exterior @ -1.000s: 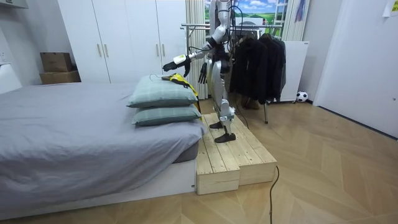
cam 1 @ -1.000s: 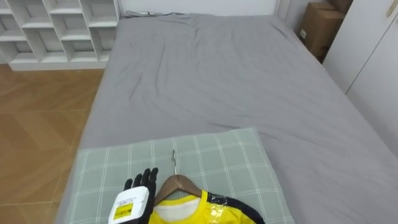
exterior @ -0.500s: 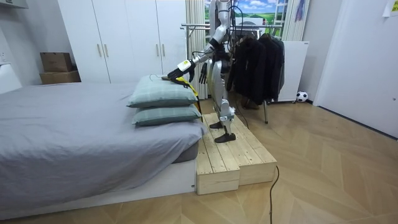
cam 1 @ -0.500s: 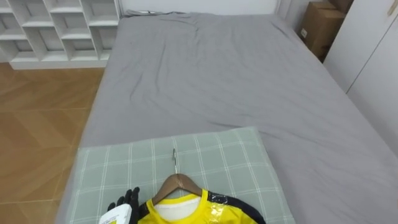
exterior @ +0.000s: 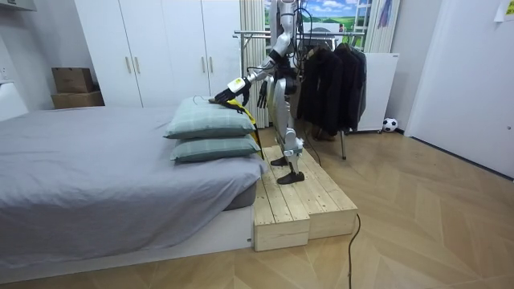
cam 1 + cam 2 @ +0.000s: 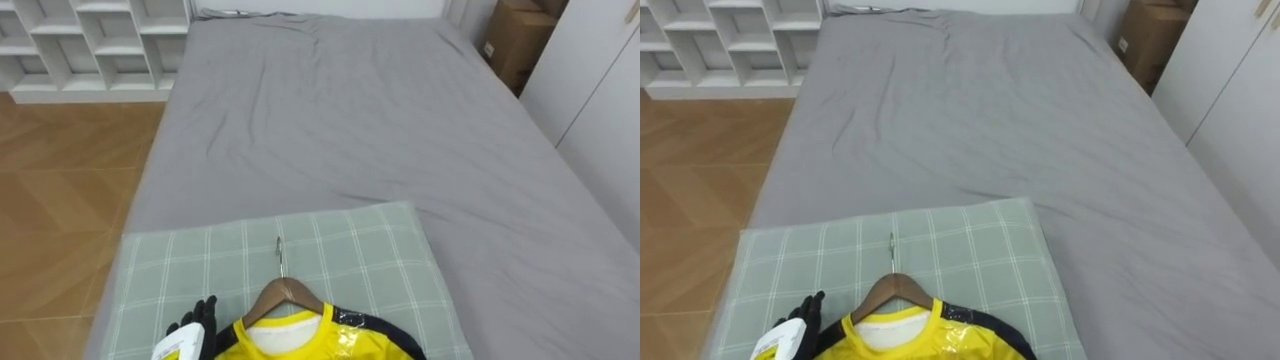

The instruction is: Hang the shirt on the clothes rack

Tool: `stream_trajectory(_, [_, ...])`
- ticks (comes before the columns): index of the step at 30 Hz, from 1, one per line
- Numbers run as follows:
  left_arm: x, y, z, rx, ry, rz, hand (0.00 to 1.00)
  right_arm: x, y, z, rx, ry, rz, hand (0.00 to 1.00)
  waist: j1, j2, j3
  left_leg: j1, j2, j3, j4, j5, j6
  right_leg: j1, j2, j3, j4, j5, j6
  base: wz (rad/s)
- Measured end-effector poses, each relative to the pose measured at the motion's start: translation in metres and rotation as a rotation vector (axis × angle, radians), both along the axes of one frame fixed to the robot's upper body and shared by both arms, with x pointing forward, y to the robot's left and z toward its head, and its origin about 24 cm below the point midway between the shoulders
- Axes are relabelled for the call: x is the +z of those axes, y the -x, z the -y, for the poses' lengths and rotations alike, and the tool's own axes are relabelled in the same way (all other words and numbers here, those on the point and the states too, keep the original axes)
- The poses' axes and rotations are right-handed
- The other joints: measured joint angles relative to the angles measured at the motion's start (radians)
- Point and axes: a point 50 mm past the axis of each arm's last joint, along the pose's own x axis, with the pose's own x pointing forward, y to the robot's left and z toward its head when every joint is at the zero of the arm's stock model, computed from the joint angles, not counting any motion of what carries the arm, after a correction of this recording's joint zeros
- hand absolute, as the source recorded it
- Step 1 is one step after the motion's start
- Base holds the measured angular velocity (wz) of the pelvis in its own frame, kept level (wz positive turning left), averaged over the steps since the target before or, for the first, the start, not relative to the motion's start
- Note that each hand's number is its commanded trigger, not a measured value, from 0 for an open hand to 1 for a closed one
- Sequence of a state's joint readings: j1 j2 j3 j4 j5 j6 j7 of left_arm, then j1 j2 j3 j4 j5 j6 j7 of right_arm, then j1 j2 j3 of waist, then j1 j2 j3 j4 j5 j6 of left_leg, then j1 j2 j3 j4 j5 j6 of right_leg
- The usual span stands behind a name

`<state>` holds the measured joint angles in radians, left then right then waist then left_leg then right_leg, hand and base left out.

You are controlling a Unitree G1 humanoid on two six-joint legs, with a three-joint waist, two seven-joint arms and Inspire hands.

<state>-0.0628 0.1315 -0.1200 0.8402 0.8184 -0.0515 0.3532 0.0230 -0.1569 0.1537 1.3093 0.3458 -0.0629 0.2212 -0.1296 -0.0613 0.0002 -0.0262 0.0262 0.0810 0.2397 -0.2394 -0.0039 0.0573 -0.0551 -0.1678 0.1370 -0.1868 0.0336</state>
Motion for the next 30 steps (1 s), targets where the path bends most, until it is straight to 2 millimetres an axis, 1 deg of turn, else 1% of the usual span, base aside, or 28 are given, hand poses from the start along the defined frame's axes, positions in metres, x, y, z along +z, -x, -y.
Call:
stream_trajectory(4, [0.002, -0.002, -0.003, -0.001, -0.008, 0.004, 0.00, 0.000, -0.001, 0.000, 0.002, 0.002, 0.002, 0.00, 0.000, 0.003, 0.0022, -0.004, 0.000, 0.000, 0.000, 0.000, 0.000, -0.003, 0.000, 0.000, 0.000, 0.001, -0.001, 0.00])
stream_trajectory(9, [0.008, -0.011, -0.005, -0.006, -0.018, 0.031, 0.00, 0.001, -0.002, 0.001, 0.003, 0.006, 0.006, 0.00, 0.000, 0.009, 0.0063, -0.009, 0.000, -0.001, 0.000, 0.000, 0.000, -0.007, 0.000, -0.001, 0.000, 0.001, -0.001, 0.00])
stream_trajectory(17, [0.012, -0.019, -0.007, -0.010, -0.025, 0.049, 0.00, 0.002, -0.010, 0.001, 0.042, 0.028, 0.016, 0.00, 0.000, 0.013, 0.0072, -0.024, 0.000, 0.000, 0.001, 0.000, 0.000, -0.023, 0.000, 0.000, 0.000, 0.001, -0.001, 0.00])
stream_trajectory(18, [0.012, -0.019, -0.007, -0.011, -0.025, 0.048, 0.00, 0.002, -0.010, 0.001, 0.042, 0.029, 0.017, 0.00, 0.000, 0.016, 0.0084, -0.024, 0.000, -0.001, 0.000, 0.000, 0.000, -0.023, 0.000, -0.001, 0.000, 0.001, -0.001, 0.00])
stream_trajectory(20, [0.009, -0.017, -0.007, -0.009, -0.027, 0.030, 0.00, 0.002, -0.010, 0.001, 0.042, 0.032, 0.018, 0.00, 0.001, 0.023, 0.0110, -0.025, 0.000, 0.000, 0.000, 0.000, 0.000, -0.023, 0.000, -0.003, -0.001, 0.001, -0.001, 0.00])
stream_trajectory(21, [0.005, -0.015, -0.008, -0.006, -0.027, 0.000, 0.00, 0.002, -0.010, 0.001, 0.042, 0.031, 0.018, 0.00, 0.001, 0.027, 0.0110, -0.025, 0.000, 0.000, -0.002, 0.000, 0.000, -0.023, 0.000, -0.003, -0.001, 0.001, -0.001, 0.00])
stream_trajectory(24, [-0.001, -0.010, -0.008, -0.009, -0.017, -0.057, 0.00, 0.002, -0.010, 0.002, 0.043, 0.027, 0.018, 0.00, 0.000, 0.031, 0.0130, -0.027, 0.000, 0.001, -0.002, 0.000, 0.000, -0.025, 0.000, -0.003, -0.002, 0.001, -0.001, 0.00])
stream_trajectory(30, [-0.005, -0.009, -0.007, -0.012, -0.010, -0.092, 0.00, 0.002, -0.011, 0.002, 0.049, 0.017, 0.020, 0.00, 0.002, 0.033, 0.0111, -0.031, 0.000, 0.008, -0.004, 0.000, 0.000, -0.034, 0.000, 0.001, -0.001, 0.001, -0.001, -0.03])
